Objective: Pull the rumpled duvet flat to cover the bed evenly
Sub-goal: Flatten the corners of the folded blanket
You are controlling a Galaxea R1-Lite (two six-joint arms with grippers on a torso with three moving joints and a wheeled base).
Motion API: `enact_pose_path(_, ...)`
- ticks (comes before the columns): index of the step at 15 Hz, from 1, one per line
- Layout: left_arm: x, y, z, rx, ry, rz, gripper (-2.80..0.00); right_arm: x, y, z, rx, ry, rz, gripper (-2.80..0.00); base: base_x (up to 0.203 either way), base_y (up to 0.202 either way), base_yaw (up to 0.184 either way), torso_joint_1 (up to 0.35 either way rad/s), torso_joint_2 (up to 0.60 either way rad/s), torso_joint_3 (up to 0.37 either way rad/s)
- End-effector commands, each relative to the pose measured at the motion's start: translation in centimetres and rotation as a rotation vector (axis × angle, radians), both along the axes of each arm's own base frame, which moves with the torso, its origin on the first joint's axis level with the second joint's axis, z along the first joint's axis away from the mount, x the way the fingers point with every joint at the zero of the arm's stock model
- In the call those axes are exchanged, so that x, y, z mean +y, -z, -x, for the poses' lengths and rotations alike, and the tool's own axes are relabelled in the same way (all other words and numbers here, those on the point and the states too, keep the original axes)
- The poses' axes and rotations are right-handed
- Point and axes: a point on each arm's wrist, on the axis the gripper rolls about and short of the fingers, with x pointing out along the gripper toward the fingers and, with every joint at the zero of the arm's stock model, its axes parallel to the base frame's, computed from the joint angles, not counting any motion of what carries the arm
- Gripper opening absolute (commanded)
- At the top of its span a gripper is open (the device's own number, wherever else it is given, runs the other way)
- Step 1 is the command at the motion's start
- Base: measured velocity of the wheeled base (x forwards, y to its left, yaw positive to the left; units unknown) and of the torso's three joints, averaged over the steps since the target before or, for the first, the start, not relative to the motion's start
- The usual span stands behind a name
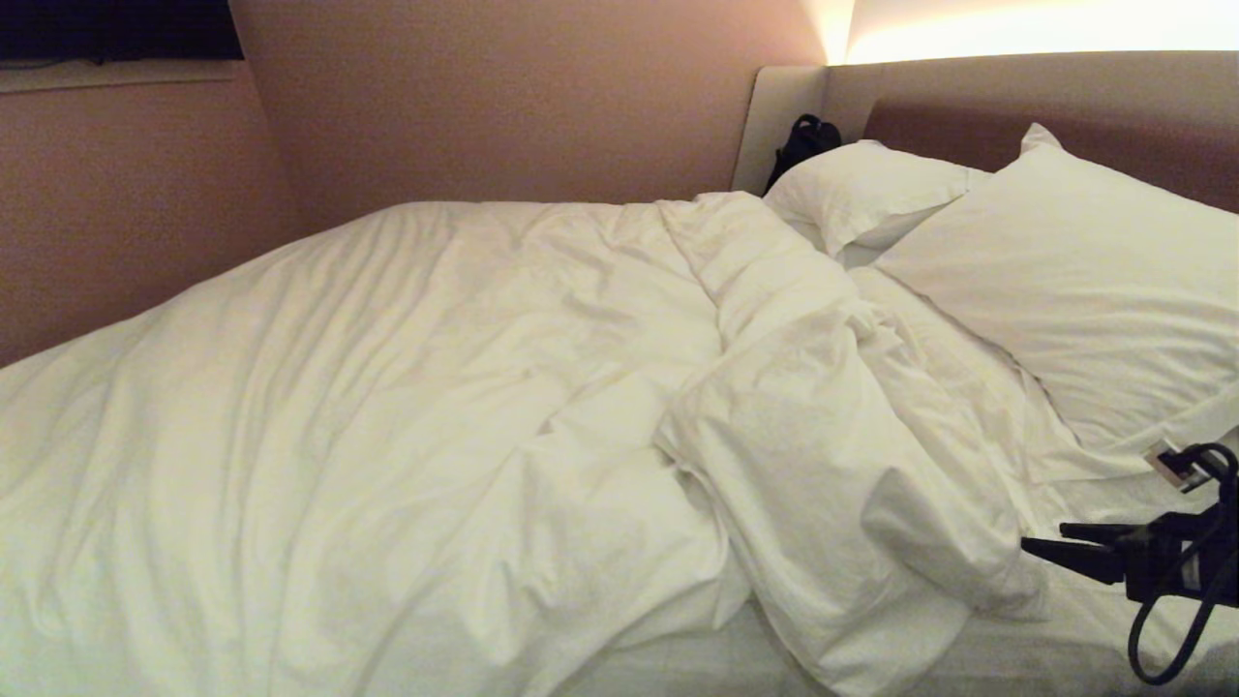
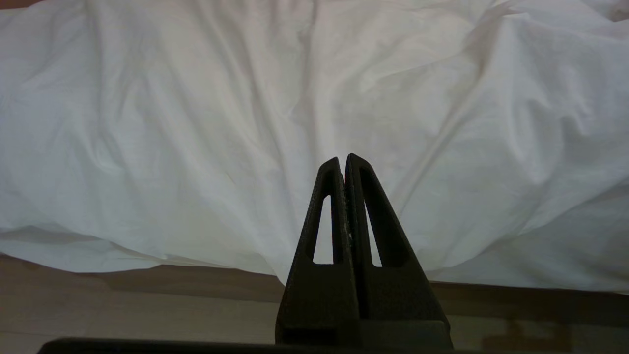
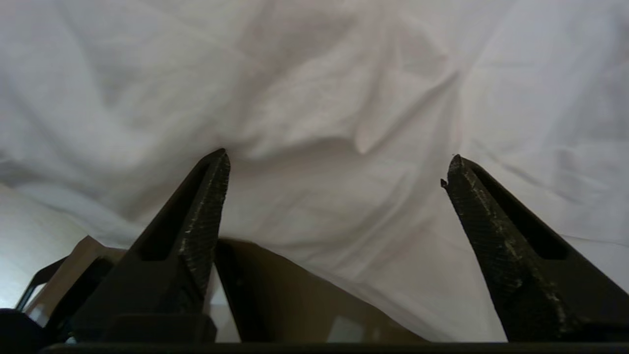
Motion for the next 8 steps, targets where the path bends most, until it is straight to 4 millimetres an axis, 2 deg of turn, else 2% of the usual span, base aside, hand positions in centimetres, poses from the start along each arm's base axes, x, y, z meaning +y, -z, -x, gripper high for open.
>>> enact_pose_path(1,0.0,0.0,0.0,-0.001,-0.001,0.000,-2.80,-0.4,-0.8,0.7,-0.052,-0.013,0.002,0.00,0.000,0.000,0.000,0.000,0.00,0.000)
enact_pose_path(3,0.0,0.0,0.0,-0.001,-0.001,0.000,-2.80,-0.5,-1.1,1.0,-0.068,-0.018,-0.003,0.00,0.000,0.000,0.000,0.000,0.00,0.000)
enact_pose_path(8,0.0,0.0,0.0,0.001,-0.001,0.000,-2.80,0.4,0.3,0.3,-0.055,-0.088,0.017,0.00,0.000,0.000,0.000,0.000,0.00,0.000)
